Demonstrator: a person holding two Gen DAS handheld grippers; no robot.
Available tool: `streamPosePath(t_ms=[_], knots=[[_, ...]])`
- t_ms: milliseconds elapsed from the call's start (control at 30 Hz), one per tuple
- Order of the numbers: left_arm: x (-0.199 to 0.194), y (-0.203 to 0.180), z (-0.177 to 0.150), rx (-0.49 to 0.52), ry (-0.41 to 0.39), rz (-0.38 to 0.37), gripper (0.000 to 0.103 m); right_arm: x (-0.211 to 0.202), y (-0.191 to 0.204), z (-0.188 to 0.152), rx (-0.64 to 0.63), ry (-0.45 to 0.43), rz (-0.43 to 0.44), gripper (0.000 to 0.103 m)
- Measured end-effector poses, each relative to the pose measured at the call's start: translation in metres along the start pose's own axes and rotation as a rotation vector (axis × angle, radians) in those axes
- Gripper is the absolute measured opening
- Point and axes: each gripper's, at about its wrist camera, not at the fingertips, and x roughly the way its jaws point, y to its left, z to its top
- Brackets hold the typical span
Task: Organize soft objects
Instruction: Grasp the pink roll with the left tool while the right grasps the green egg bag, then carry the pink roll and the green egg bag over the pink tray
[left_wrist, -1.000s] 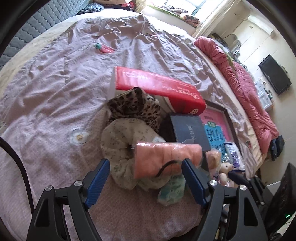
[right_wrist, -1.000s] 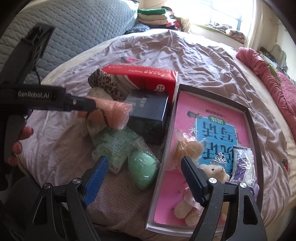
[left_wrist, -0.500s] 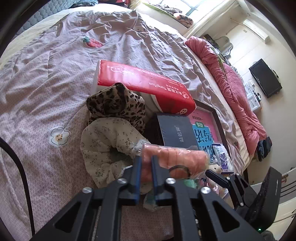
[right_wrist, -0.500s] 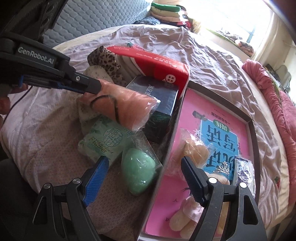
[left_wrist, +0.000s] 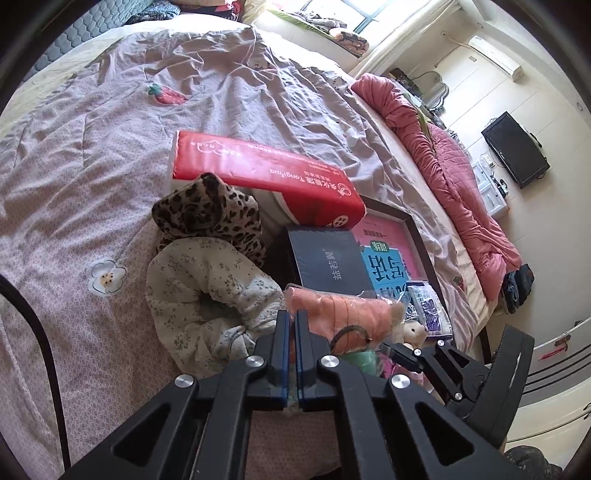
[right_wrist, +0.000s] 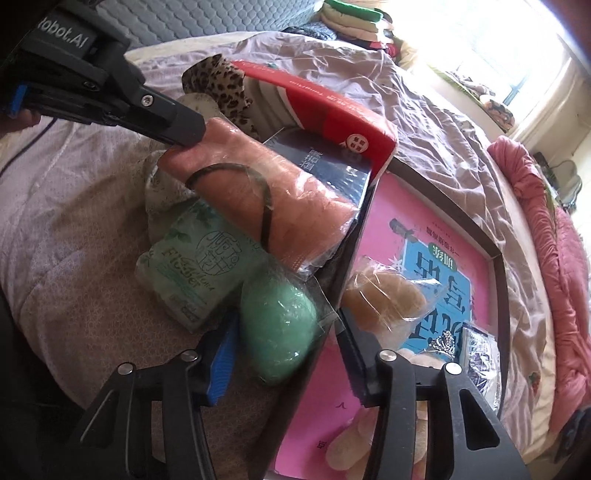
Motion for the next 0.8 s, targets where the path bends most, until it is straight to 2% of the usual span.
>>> streamPosePath(t_ms=[133,167,233,500,567,800], knots=[[-0.008,0.0,0.0,-0.006,-0.015,-0.006,0.002,-0.014,-0.018,-0.002,0.111,-0.047,0.086,0.045],[-0.01,0.001,0.001,-0.008,-0.018,-0.008,0.002,-0.017,-0.022,-0.002,0.143,-0.06,0.116,0.04],[-0.013,0.0,0.001,-0.004,-0.028,-0.006,0.002,-0.024,-0.03,-0.003,0.208,-0.087,0.165,0.039],[-0.027,0.001,0.004,-0.014,-0.054,-0.006,0.002,-0.022,-0.022,-0.002,0.205,-0.077,0.185,0.038],[-0.031,0.002,0.004,-0.015,-0.063,-0.007,0.002,-0.027,-0.024,-0.002,0.224,-0.1,0.217,0.038],[-0.042,0.0,0.009,-0.022,-0.087,-0.01,0.001,-0.044,-0.034,-0.003,0.29,-0.143,0.244,0.038]])
